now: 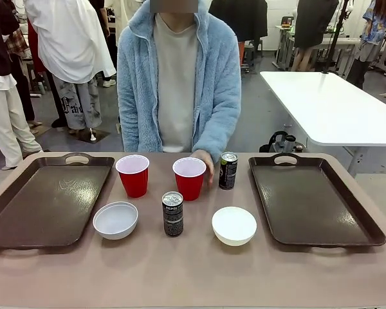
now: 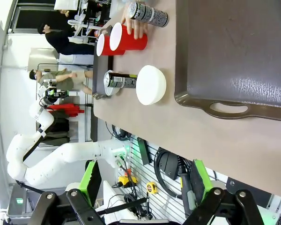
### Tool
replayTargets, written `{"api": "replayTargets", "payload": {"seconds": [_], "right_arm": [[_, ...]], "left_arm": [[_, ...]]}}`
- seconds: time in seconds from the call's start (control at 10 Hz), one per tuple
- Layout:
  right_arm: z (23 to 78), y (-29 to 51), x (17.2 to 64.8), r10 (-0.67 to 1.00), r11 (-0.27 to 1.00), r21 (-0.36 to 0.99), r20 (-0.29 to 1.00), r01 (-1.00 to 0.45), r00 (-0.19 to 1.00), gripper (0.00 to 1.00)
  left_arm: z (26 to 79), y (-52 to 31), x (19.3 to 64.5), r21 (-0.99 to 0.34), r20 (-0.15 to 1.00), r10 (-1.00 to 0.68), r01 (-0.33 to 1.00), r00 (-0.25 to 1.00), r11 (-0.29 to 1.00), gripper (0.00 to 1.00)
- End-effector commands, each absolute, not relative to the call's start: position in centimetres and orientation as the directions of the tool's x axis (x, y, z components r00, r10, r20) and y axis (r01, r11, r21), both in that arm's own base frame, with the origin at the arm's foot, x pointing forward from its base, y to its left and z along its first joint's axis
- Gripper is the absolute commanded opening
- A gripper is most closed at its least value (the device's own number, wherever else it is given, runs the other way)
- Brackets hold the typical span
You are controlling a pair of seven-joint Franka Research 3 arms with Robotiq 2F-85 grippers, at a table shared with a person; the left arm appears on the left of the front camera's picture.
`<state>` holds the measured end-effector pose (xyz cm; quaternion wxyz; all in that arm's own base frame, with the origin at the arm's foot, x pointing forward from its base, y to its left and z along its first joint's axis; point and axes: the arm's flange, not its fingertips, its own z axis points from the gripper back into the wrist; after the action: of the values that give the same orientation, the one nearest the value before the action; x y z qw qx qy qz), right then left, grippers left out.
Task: Prepare tableware on both trays.
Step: Pick up a Picnic Bowl from the table and place it on a Handle tray.
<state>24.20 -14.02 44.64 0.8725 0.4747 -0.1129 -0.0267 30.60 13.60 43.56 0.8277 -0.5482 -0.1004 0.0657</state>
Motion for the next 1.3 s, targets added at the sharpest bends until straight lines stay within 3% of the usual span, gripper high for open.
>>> {"api": "replayTargets", "payload": {"seconds": [0.0,0.2,0.5,1.0,1.2], "right_arm": [[44.8,-14.0,24.5,-0.171,0.543,0.838,0.167,-0.049,0.971,1.00],[44.8,-14.0,24.5,-0.171,0.543,0.838,0.167,-0.049,0.971,1.00],[44.8,-14.0,24.5,-0.171,0.543,0.838,0.167,-0.049,0.971,1.00],[44.8,-14.0,24.5,-0.171,0.543,0.838,0.167,-0.049,0.971,1.00],[44.8,-14.0,24.5,-0.171,0.543,0.838,0.167,-0.049,0.971,1.00]], "left_arm": [[43.6,13.6,30.6,-0.921,0.094,0.219,0.001,0.971,0.390,1.00],[45.4,6.5,32.2,-0.796,0.178,0.185,0.031,0.966,0.604,1.00],[47.3,-3.7,33.8,-0.531,0.197,0.078,0.040,0.977,0.846,1.00],[43.8,-14.1,36.5,-0.153,0.149,-0.026,0.049,0.988,0.987,1.00],[42.2,-16.2,37.4,-0.075,0.158,-0.067,0.080,0.985,0.994,1.00]]}}
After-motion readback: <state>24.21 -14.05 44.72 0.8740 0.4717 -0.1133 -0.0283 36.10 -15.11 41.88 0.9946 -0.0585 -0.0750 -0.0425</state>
